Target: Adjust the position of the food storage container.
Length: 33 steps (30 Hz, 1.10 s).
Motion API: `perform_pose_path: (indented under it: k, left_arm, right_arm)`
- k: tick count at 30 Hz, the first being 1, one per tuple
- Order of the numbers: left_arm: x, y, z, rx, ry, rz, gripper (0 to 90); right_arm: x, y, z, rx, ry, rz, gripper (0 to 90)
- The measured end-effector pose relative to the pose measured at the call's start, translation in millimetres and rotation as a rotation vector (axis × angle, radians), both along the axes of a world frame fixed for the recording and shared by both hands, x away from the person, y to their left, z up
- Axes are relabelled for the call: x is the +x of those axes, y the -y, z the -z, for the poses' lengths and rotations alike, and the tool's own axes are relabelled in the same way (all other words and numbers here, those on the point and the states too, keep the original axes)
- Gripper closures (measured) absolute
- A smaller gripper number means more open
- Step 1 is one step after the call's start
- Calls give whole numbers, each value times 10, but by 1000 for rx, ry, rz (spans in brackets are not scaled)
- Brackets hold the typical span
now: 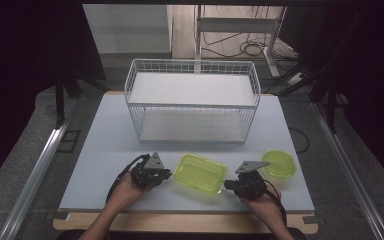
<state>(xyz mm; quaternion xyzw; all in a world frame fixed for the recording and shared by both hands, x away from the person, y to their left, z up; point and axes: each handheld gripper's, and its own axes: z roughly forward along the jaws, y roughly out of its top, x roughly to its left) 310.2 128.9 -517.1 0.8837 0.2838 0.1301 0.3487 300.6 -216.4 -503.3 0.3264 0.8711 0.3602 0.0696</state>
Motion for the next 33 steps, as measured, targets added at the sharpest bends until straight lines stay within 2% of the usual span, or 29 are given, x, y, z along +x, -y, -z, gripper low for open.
perform_pose_path:
  k: [2, 4, 8, 16, 26, 33]
  left_arm:
    - [75, -12, 9, -18, -13, -25, 850]
    - [128, 18, 20, -36, -25, -28, 855]
    - [155, 98, 20, -22, -23, -16, 855]
    - [58, 65, -8, -14, -39, -15, 847]
    - [-27, -12, -20, 6, -66, -22, 847]
    - [-198, -138, -25, 22, -83, -37, 844]
  right_arm:
    - [29, 5, -9, -2, 8, 15, 895]
    - [64, -9, -25, -20, 25, 28, 895]
    - [124, -42, -26, -35, 29, 36, 895]
    - [286, -190, -27, -73, 40, 19, 895]
    - [367, -312, 27, -81, 30, -14, 895]
    - [397, -492, 56, -88, 27, -51, 894]
